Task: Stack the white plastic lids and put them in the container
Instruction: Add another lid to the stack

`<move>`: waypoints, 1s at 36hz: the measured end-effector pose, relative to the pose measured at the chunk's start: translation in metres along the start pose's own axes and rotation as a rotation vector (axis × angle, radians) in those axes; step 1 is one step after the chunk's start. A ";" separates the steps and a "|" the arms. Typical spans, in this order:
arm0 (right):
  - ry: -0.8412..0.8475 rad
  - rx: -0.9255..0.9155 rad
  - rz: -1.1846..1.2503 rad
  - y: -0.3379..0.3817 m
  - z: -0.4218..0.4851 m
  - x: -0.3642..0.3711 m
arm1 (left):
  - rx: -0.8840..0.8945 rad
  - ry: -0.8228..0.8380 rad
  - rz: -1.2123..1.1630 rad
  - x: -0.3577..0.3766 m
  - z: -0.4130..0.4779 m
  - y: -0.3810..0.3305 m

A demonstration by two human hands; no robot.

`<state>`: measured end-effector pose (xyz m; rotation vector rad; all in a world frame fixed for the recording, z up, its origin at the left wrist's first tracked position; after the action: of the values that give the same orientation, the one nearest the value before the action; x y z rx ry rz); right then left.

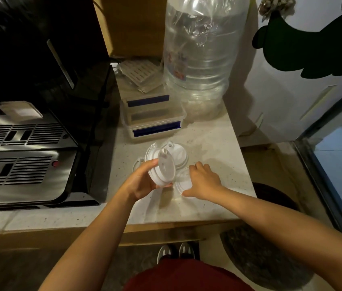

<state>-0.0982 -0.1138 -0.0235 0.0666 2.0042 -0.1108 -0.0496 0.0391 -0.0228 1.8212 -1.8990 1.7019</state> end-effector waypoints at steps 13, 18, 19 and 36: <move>-0.160 -0.022 0.160 -0.035 -0.010 -0.047 | -0.009 0.005 -0.055 0.003 0.000 -0.007; -0.250 -0.177 0.298 -0.038 -0.018 -0.077 | -0.010 0.050 -0.098 0.010 0.004 -0.013; -0.271 -0.214 0.323 -0.037 -0.019 -0.082 | -0.014 0.066 -0.099 0.011 0.004 -0.015; -0.411 -0.685 0.196 -0.008 -0.021 -0.106 | -0.027 0.148 -0.023 0.021 0.004 -0.029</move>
<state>-0.0732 -0.1193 0.0813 -0.1844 1.5248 0.6370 -0.0333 0.0292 0.0080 1.6511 -1.8267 1.7418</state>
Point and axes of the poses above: each hand's wrist, its own z-axis towards the middle knuckle, its own x-axis out of the palm, y = z × x, the point moved 3 cm from there along z, towards the middle knuckle, and after that the axes turned 13 degrees about -z, right-handed, at the moved point
